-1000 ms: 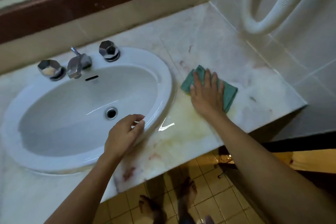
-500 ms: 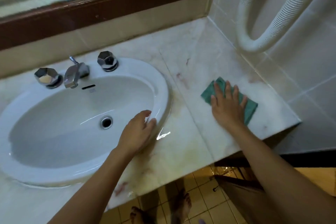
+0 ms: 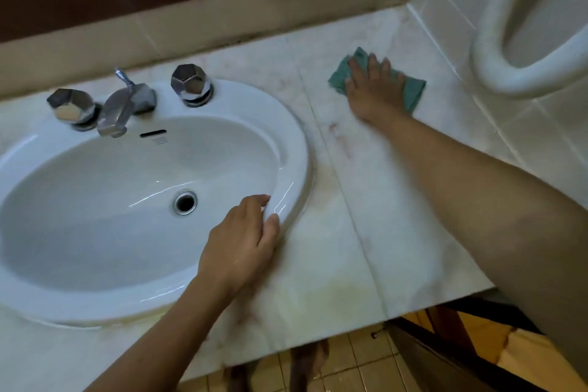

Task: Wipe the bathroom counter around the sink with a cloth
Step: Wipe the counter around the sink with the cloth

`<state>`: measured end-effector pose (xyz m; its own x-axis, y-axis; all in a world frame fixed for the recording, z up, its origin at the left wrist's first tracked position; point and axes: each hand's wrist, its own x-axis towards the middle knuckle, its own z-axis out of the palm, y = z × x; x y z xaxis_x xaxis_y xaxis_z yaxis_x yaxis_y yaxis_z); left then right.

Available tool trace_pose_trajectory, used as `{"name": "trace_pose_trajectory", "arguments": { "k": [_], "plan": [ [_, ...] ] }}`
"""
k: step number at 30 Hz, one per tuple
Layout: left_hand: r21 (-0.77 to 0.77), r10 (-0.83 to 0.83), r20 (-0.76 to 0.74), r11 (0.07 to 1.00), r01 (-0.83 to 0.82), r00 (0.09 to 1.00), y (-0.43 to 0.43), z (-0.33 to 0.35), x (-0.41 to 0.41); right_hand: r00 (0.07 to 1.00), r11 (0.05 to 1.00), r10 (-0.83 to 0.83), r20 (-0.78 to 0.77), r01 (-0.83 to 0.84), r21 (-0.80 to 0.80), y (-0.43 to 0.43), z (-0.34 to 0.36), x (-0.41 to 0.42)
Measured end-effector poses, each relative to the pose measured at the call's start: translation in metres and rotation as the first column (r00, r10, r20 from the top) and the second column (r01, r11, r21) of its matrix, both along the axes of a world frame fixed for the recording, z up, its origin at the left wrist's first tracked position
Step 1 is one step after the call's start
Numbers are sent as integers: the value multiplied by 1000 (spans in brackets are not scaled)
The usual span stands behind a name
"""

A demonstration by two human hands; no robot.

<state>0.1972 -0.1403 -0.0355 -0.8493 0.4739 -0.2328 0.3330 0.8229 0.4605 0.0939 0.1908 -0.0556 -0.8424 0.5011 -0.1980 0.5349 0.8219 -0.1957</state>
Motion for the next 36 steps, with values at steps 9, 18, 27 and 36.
{"name": "trace_pose_trajectory", "arguments": {
  "k": [9, 18, 27, 36],
  "plan": [
    [13, -3, 10, 1000, 3, 1000, -1, 0, 1, 993, 995, 98, -73, -98, 3, -140, -6, 190],
    [46, -19, 12, 999, 19, 1000, -2, -1, -1, 976, 975, -214, -32, 216, 50, -54, -9, 186],
    [129, 4, 53, 992, -11, 999, -3, 1, -4, 988, 990, -138, -76, 137, -14, -229, -5, 205],
    [413, -23, 57, 911, -2, 998, -59, 2, 9, 997, 997, -70, -14, 69, -15, -193, -4, 255]
  ]
}}
